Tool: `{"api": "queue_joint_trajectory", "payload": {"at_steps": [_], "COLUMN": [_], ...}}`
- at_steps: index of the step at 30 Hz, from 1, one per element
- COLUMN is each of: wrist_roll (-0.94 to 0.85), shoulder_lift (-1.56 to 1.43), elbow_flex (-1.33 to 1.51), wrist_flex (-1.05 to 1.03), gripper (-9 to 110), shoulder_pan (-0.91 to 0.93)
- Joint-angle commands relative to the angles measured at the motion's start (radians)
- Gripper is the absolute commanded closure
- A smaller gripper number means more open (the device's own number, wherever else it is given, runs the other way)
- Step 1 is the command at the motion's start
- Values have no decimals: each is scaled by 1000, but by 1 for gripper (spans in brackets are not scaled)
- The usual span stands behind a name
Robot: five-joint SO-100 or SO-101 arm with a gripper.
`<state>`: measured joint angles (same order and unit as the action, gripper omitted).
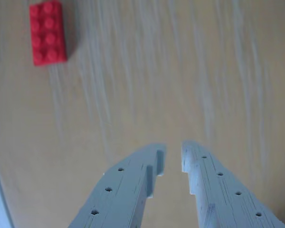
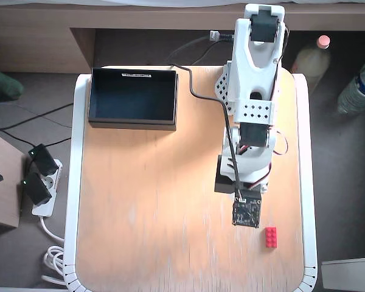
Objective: Grasp a lego block and put it in the bin.
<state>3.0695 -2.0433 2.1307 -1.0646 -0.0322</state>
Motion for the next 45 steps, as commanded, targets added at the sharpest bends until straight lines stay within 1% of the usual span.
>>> {"api": "queue_joint_trajectory", "payload": {"at_steps": [1, 13, 17, 28, 45], "wrist_roll": [-43, -141, -161, -190, -204], "shoulder_lift": [51, 282, 350, 529, 715], "elbow_flex": [-202, -407, -440, -532, -649], "wrist_flex": [31, 28, 29, 31, 31], "gripper": [96, 81, 79, 77, 77], "shoulder_pan": [-40, -112, -121, -140, -209]}}
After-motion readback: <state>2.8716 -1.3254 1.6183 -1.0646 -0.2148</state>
